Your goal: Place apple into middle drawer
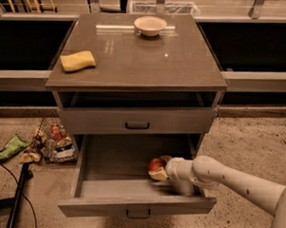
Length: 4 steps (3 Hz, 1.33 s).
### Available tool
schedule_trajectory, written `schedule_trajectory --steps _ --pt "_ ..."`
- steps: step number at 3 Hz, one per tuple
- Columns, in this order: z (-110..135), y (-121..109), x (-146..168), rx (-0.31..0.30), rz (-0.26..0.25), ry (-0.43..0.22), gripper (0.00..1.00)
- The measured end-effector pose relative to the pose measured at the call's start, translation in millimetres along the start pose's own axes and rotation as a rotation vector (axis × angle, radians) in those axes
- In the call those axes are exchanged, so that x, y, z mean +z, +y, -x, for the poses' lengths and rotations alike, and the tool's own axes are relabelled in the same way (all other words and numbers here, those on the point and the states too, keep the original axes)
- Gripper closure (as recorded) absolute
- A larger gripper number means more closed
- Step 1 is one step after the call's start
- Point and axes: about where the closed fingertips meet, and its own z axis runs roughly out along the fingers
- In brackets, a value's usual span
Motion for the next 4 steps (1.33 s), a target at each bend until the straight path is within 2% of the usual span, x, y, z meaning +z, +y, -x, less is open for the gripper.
schedule_trajectory --steps 1,2,4 --pt "-1 0 0 0.001 -0.001 0.002 0.0" --pt "3 -1 -13 0.019 0.009 -0.056 0.0" --pt "34 15 -96 0.032 0.094 -0.202 0.0"
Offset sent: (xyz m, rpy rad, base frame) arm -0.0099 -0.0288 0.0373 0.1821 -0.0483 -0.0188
